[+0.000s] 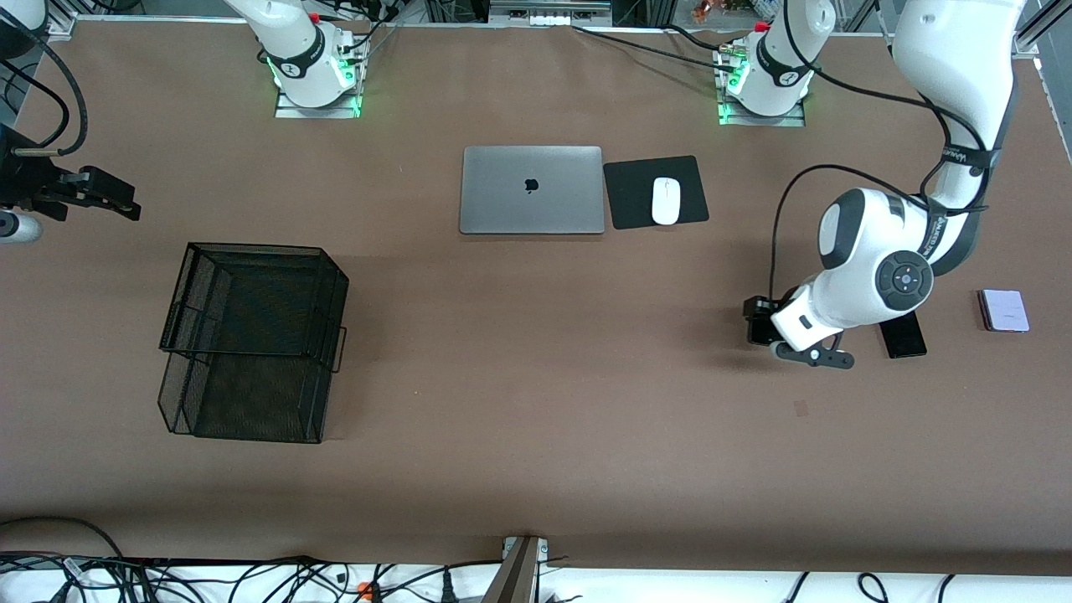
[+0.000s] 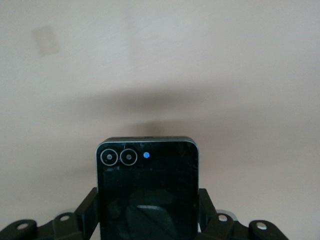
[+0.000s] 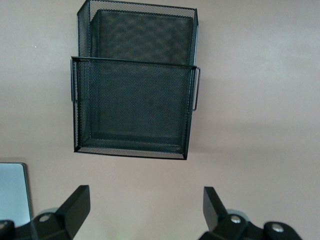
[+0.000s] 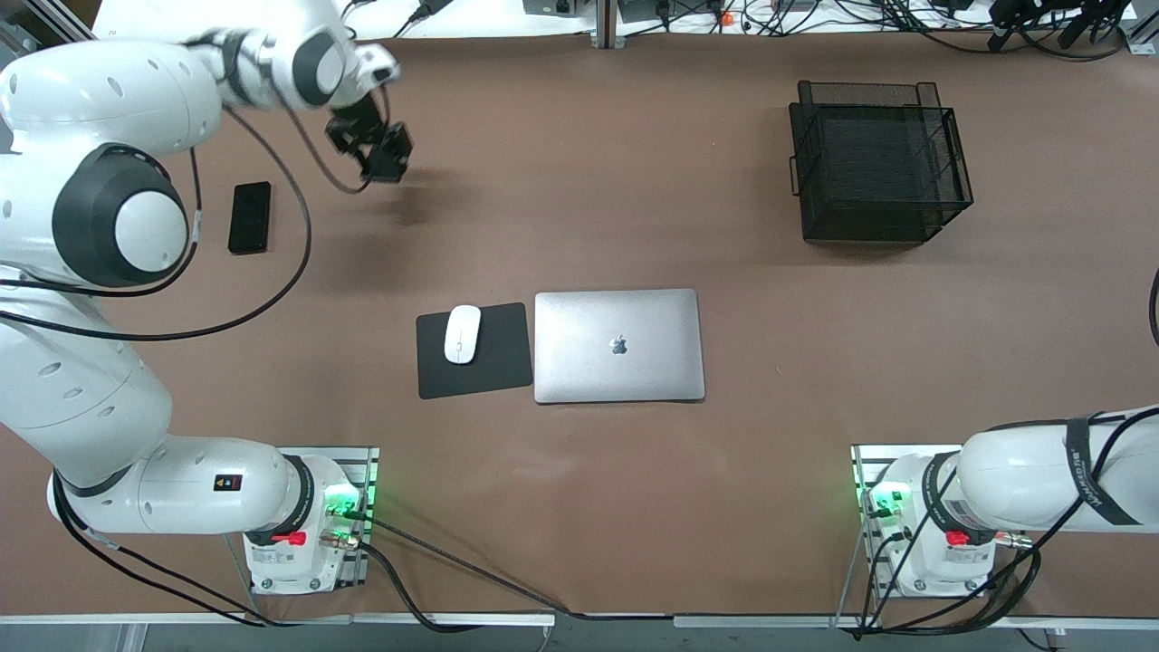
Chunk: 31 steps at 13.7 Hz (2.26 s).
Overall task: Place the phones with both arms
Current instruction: 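Grasp the small black flip phone with the left gripper, then place the flip phone beside the laptop with the left gripper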
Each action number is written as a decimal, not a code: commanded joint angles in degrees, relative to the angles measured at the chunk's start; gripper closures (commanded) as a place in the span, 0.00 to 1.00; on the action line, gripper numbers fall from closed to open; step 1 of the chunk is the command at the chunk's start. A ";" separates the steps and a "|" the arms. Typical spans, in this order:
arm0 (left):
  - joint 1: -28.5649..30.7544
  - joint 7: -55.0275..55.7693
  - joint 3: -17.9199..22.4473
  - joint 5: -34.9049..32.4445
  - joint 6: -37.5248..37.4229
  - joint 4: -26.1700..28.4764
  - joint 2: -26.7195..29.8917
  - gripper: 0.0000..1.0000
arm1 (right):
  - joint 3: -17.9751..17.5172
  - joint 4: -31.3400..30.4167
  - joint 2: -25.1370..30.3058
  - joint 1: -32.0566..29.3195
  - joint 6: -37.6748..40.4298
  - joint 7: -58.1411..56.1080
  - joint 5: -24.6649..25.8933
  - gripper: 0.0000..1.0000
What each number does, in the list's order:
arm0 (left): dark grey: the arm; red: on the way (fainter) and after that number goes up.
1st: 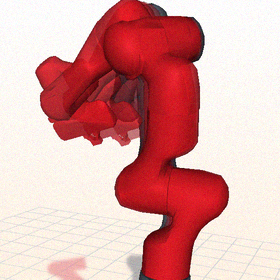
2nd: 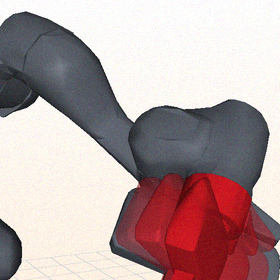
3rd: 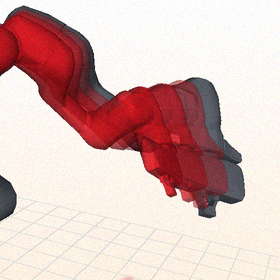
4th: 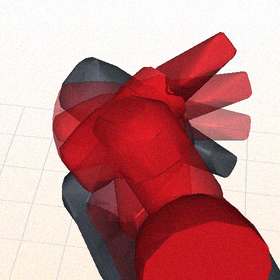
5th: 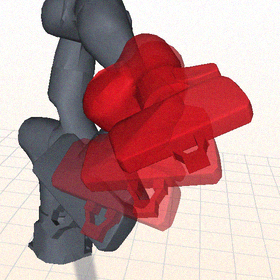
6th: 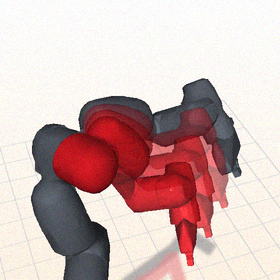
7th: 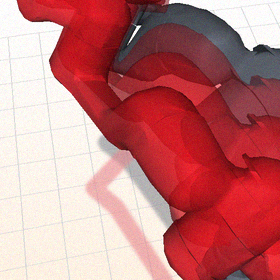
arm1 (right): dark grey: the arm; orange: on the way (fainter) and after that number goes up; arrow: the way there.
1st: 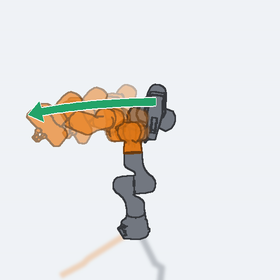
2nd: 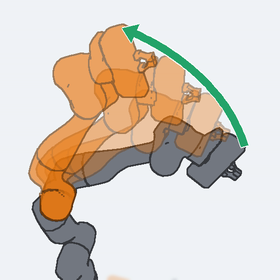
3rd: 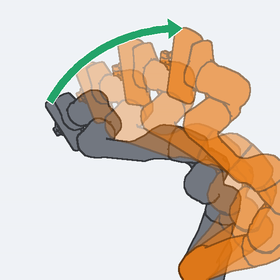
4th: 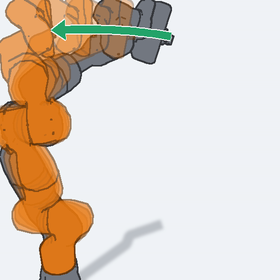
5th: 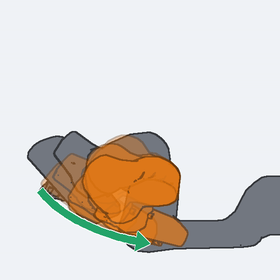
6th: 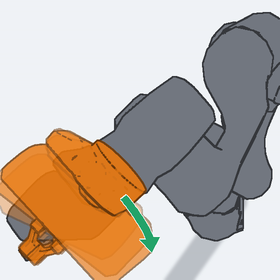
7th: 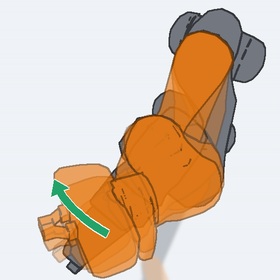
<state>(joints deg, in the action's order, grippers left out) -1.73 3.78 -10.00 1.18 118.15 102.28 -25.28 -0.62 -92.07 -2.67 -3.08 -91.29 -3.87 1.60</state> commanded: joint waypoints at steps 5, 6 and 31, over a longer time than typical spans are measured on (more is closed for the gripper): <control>-20.58 18.43 -0.54 3.12 9.41 -13.68 -12.40 0.59 | -0.35 0.23 0.03 -0.61 -1.35 -0.44 -0.20 0.00; -22.43 22.55 -0.80 4.25 15.21 -13.95 -14.69 0.58 | -0.35 0.23 -0.05 -0.61 -1.35 -0.44 -0.20 0.00; 6.19 10.13 0.25 -18.32 -16.13 -2.99 2.77 0.00 | -0.61 16.55 -23.84 42.70 -12.15 60.00 0.51 0.00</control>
<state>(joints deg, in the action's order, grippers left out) 0.83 17.75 -8.51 -15.86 99.02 91.70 -27.02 -2.17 -84.74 -19.12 37.16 -103.82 50.80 1.62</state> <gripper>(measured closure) 0.000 0.000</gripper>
